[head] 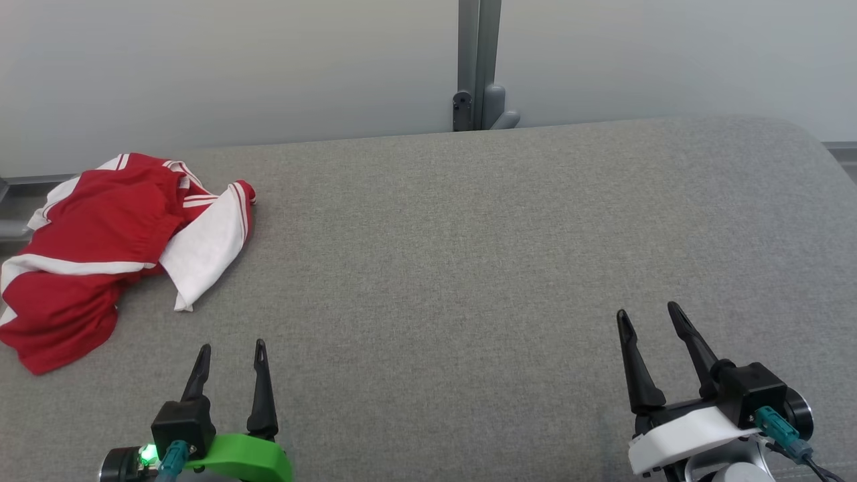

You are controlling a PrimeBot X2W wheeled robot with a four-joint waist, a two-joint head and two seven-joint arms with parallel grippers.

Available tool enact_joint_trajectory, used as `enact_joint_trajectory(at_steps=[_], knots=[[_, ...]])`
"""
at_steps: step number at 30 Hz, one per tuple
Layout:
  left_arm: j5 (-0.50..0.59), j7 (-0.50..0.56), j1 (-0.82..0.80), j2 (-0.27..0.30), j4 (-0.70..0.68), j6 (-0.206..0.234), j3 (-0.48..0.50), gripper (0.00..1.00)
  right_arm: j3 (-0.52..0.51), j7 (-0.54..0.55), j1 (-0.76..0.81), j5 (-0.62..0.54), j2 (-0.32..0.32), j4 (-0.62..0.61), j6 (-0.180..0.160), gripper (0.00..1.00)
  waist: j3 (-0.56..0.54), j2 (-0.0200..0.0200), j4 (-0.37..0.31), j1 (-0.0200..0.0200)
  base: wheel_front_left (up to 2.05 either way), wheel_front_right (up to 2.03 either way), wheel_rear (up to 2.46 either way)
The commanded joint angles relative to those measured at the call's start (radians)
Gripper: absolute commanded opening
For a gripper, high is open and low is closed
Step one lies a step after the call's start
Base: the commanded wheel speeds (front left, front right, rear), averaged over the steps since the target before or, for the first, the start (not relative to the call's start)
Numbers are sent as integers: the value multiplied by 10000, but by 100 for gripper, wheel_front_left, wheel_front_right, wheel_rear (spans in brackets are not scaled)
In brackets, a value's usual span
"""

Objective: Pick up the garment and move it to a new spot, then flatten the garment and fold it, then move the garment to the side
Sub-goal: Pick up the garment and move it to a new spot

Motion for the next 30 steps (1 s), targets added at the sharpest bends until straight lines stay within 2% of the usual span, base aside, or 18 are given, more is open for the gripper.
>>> enact_joint_trajectory(at_steps=[1, 7, 14, 24, 30], knots=[[-35, -30, -108, 49, -21, -7, -9, 100, -31, -41, 26, -39, -45, -16, 4, 100, 0, 99, 10, 0, 0, 0, 0], [10, -30, -178, 49, 6, -37, -48, 100, -107, -41, 103, -42, -44, -68, 4, 100, 5, 99, 238, 0, 0, 0, 0], [118, -25, -293, 49, -57, 42, 23, 100, -164, -39, 111, -45, -39, -194, 4, 100, 43, 99, 1446, 0, 0, 0, 0], [298, -16, -199, 57, -181, 12, 313, 100, -158, -41, 89, 88, -39, -238, 2, 100, 23, 99, 3612, 0, 0, 0, 0], [347, -16, -41, 61, -255, 5, 487, 100, -72, -39, 70, 126, -39, -208, 2, 100, -12, 99, 4467, 0, 0, 0, 0]])
